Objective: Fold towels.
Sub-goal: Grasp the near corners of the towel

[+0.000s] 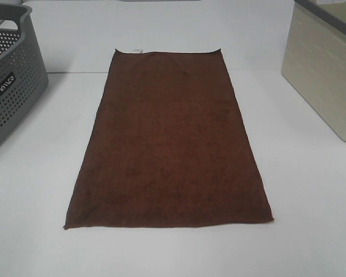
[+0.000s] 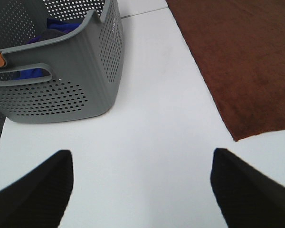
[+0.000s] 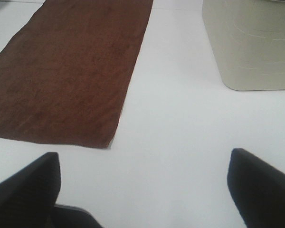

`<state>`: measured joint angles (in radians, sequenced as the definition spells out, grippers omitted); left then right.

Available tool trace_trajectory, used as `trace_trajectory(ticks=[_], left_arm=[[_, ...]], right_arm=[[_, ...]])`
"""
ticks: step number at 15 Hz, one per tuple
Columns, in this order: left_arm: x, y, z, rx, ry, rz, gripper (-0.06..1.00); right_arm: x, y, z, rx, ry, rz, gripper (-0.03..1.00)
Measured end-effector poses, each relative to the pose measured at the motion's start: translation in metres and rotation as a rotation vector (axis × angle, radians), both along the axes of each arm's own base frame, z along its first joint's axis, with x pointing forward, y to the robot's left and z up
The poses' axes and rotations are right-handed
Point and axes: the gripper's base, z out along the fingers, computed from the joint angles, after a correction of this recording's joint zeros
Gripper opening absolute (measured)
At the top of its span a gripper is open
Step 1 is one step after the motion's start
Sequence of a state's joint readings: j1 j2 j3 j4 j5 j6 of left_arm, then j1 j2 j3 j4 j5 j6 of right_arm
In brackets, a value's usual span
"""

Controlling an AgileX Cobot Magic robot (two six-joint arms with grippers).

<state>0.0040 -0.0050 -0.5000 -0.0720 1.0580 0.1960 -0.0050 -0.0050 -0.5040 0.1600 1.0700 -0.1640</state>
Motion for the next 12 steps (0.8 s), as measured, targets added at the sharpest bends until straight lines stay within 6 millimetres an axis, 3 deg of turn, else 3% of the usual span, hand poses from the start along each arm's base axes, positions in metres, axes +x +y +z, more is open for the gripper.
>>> trace_trajectory(ticks=[12], left_arm=[[0.0, 0.0, 0.0, 0.0, 0.0, 0.0, 0.76]], right_arm=[[0.0, 0.0, 0.0, 0.0, 0.0, 0.0, 0.89]])
